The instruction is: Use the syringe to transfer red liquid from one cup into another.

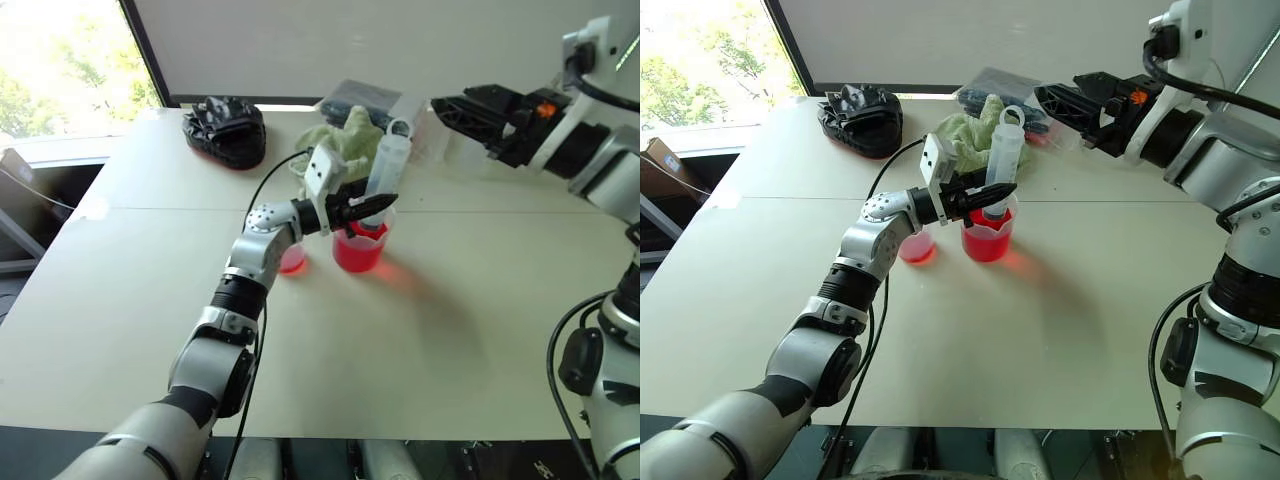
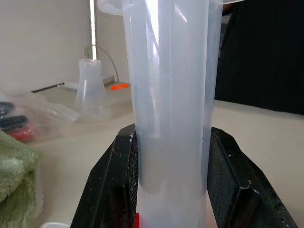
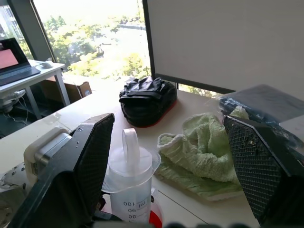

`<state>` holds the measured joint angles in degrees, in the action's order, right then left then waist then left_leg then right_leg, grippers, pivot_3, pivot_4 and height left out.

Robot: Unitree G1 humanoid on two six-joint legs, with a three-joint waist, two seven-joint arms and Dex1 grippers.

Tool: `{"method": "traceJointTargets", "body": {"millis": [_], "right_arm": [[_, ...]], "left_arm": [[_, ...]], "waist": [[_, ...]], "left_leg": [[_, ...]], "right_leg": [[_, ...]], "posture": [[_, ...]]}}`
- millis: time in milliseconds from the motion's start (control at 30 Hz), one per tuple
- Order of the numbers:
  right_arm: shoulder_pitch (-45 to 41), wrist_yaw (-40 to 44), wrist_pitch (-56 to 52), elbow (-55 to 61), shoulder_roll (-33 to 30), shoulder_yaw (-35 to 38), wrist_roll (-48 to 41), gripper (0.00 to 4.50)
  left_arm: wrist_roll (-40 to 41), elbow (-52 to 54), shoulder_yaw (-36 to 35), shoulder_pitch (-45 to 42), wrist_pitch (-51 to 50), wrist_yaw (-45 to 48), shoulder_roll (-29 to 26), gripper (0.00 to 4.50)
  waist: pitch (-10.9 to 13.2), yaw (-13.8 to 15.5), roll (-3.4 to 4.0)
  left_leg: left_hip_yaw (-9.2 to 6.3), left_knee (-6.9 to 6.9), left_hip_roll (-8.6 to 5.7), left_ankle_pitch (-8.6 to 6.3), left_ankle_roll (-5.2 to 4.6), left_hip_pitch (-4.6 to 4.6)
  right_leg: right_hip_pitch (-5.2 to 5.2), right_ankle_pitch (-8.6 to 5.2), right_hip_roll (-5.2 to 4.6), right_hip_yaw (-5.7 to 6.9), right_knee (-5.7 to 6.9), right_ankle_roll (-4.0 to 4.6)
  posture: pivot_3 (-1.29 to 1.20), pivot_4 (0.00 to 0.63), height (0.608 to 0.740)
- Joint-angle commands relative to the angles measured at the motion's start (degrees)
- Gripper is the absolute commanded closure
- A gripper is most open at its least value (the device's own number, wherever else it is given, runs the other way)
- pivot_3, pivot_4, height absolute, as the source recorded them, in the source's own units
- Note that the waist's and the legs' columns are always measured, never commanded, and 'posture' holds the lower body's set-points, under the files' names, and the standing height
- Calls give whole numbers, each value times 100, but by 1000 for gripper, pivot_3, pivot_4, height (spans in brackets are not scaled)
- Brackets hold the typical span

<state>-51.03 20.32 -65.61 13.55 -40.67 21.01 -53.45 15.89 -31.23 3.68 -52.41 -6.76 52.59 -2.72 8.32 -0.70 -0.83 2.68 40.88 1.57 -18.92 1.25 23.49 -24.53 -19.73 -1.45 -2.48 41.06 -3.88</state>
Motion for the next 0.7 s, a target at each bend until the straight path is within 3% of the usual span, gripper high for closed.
{"method": "traceJointTargets", "body": {"millis": [33,700], "right_arm": [[-150,-161,53,200,65,128,-150,674],[13,-423,253,700,87,-949,658,674]], "left_arm": [[-13,284,10,-6,165,-50,6,3153],[-117,221,12,-10,473,-163,14,3153]], "waist": [[0,5,0],[0,-4,0]], "left_leg": [[0,0,0,0,0,0],[0,0,0,-2,-3,0]], "right_leg": [[1,0,0,0,-1,0],[1,0,0,0,-5,0]], "posture": [[0,150,740],[0,150,740]]}}
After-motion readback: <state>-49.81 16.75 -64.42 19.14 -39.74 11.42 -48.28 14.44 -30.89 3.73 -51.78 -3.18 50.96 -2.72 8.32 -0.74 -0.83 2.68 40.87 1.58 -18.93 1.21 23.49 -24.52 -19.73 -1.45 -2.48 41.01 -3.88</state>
